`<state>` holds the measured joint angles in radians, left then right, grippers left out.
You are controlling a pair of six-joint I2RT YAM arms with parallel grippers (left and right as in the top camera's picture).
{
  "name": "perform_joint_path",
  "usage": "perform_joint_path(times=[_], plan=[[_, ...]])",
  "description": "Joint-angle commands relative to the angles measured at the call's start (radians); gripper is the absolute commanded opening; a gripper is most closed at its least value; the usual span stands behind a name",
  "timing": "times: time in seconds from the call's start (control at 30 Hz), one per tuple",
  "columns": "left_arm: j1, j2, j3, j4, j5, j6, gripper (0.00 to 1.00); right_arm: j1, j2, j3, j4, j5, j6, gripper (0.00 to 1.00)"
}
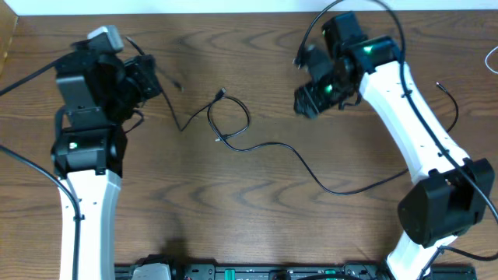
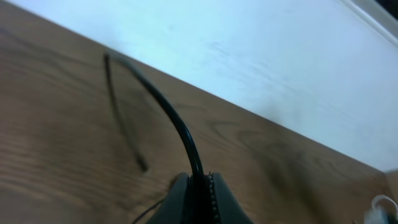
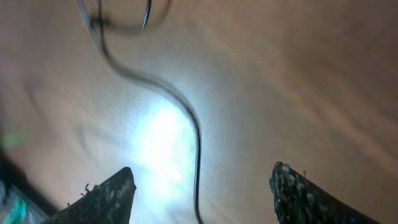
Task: Untangle cables
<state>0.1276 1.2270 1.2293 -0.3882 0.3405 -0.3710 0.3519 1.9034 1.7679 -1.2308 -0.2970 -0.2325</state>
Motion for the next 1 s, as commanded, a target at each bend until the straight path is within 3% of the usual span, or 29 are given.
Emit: perform_joint_path(times=[0.0,0.23,0.47,0.77,0.97], plan=[[0.044,-0.006,0.023,-0.012,-0.003,-0.023,0.07,0.016,0.046,-0.004,-0.051,0.0,-0.151,0.66],[0.113,-0.006,0.023,-0.079,-0.095,-0.088,0.08,0.017,0.079,-0.089,-0.104,0.0,-0.177,0.66],[0.123,0.015,0.023,-0.174,-0.095,-0.126,0.07,0.043,0.079,-0.246,-0.031,0.0,-0.176,0.66],[0.122,0.087,0.023,-0.251,-0.052,-0.151,0.07,0.126,0.079,-0.399,0.16,0.084,-0.171,0.59],[0.117,0.093,0.023,-0.264,-0.035,-0.151,0.07,0.174,0.079,-0.458,0.409,0.229,-0.102,0.58]])
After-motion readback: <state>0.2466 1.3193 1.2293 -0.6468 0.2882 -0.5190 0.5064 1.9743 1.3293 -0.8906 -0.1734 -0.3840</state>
